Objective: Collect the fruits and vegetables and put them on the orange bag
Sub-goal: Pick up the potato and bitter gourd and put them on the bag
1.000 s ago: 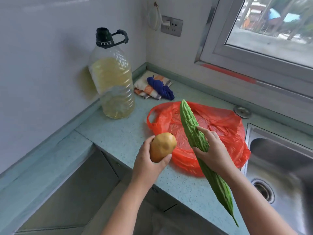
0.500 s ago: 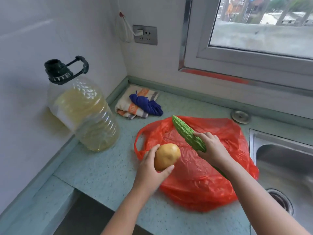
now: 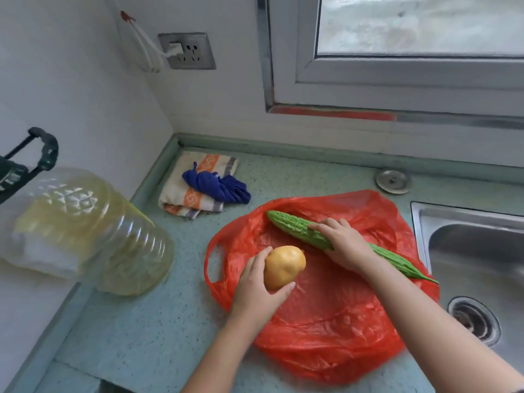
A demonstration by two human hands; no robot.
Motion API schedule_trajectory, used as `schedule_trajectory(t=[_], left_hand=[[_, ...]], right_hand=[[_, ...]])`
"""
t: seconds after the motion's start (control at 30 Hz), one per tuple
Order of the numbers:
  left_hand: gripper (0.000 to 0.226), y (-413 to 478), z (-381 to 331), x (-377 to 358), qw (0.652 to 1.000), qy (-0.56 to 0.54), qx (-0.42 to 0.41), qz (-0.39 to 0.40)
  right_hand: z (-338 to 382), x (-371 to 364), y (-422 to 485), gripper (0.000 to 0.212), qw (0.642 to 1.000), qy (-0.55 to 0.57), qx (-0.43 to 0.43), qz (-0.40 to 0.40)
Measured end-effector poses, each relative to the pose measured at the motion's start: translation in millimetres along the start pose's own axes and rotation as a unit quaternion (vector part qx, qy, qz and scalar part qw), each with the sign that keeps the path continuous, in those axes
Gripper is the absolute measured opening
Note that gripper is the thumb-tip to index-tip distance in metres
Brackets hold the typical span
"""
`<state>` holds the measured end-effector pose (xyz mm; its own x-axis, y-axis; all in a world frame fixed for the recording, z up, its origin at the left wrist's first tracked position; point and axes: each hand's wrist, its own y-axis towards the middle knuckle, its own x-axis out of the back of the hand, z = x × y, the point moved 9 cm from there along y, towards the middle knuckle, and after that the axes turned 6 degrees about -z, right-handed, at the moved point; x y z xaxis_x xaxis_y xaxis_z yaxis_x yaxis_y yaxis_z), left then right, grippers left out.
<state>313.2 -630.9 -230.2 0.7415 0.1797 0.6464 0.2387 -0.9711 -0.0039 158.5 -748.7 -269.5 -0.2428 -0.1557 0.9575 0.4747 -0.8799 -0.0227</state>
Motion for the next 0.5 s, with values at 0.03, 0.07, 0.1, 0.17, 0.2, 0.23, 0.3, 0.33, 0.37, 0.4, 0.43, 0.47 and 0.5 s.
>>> schedule_trajectory(t=[0.03,0.07,0.1,0.17,0.2,0.23,0.3,0.33,0.37,0.4,0.43,0.47,0.5], left_hand=[[0.073,2.7,1.0,-3.3,1.000,0.003,-0.004,0.006],[0.073,4.9,2.2,-6.8,1.000,0.005,-0.008,0.014],[0.073,7.3,3.3,-10.7,1.000,0.008,-0.011,0.023],[0.073,12.3,5.3,-19.1,0.999,0.016,-0.019,0.047],[0.073,14.8,5.6,-22.6,0.998,0.021,-0.023,0.059],[0.074,17.5,5.5,-26.1,0.997,0.027,-0.029,0.070],[0.075,23.1,3.7,-32.0,0.994,0.042,-0.053,0.087],[0.075,26.5,3.1,-34.5,0.992,0.050,-0.066,0.091],[0.075,29.6,2.6,-36.7,0.991,0.058,-0.079,0.094],[0.075,32.2,2.1,-38.9,0.988,0.069,-0.094,0.098],[0.076,34.4,1.8,-41.5,0.985,0.083,-0.109,0.103],[0.076,36.2,1.7,-44.3,0.981,0.100,-0.126,0.107],[0.076,37.7,1.9,-46.9,0.976,0.118,-0.143,0.110]], right_hand=[[-1.8,-0.9,0.5,0.063,1.000,0.012,-0.003,-0.008],[-2.9,-1.7,0.2,0.063,1.000,0.022,-0.005,-0.015],[-3.7,-2.3,-0.6,0.064,0.999,0.029,-0.008,-0.021],[-5.2,-1.7,-4.3,0.063,0.999,0.034,-0.018,-0.036],[-6.1,-0.5,-7.1,0.063,0.998,0.035,-0.027,-0.046],[-7.5,0.6,-10.3,0.063,0.997,0.036,-0.036,-0.056],[-10.8,3.7,-18.7,0.066,0.995,0.036,-0.054,-0.078],[-12.5,5.7,-23.7,0.067,0.993,0.038,-0.065,-0.086],[-13.4,8.5,-29.5,0.068,0.992,0.040,-0.077,-0.095],[-13.0,12.4,-36.1,0.068,0.990,0.041,-0.088,-0.106],[-11.5,16.6,-43.0,0.067,0.987,0.042,-0.098,-0.120],[-8.9,20.4,-50.4,0.066,0.984,0.042,-0.108,-0.135],[-5.8,23.5,-57.9,0.065,0.981,0.042,-0.117,-0.150]])
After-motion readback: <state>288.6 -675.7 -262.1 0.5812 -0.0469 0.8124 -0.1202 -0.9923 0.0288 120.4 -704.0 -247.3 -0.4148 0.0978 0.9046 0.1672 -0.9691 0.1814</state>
